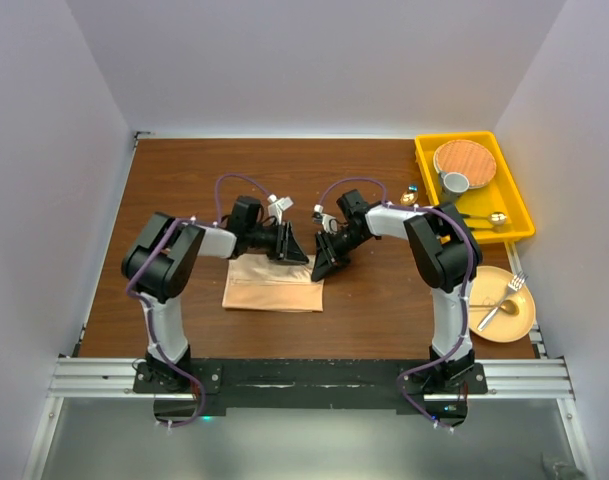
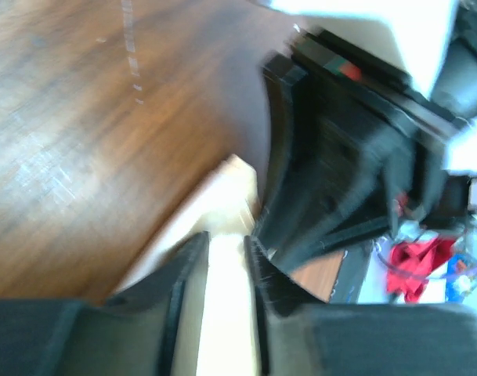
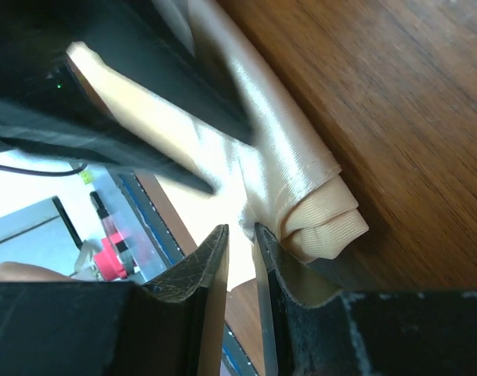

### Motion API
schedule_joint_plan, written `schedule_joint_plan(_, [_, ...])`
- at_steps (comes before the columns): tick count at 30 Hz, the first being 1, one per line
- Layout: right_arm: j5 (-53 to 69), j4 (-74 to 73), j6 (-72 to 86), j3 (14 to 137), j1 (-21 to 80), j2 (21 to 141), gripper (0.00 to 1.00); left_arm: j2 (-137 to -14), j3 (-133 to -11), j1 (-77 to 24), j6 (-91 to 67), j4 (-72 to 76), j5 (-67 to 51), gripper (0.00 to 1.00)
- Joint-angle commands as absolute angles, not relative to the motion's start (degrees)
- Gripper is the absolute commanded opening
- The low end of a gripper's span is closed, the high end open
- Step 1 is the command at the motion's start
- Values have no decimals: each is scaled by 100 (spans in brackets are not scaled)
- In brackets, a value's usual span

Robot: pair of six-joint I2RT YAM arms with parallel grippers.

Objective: Fold the napkin into a case and place the utensils inside
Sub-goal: Smooth out the 2/3-rectangle-folded napkin on the folded napkin.

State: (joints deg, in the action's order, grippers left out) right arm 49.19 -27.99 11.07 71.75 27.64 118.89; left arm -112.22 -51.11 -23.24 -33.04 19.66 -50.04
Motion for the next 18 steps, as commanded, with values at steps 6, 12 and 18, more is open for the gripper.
schedule_joint_plan(6, [3772, -2698, 1046, 7075, 2786, 12147, 25, -9940, -4836, -1689, -335, -1229, -6161, 34])
schedule_joint_plan(12, [3525, -2812, 862, 7040, 2786, 12155, 25, -11073, -5123, -819, 1072, -2750, -6090, 31])
schedule_joint_plan(18, [3331, -2962, 642, 7242, 2795, 12164, 23, -9997, -5379, -457, 1836, -2849, -5478, 36])
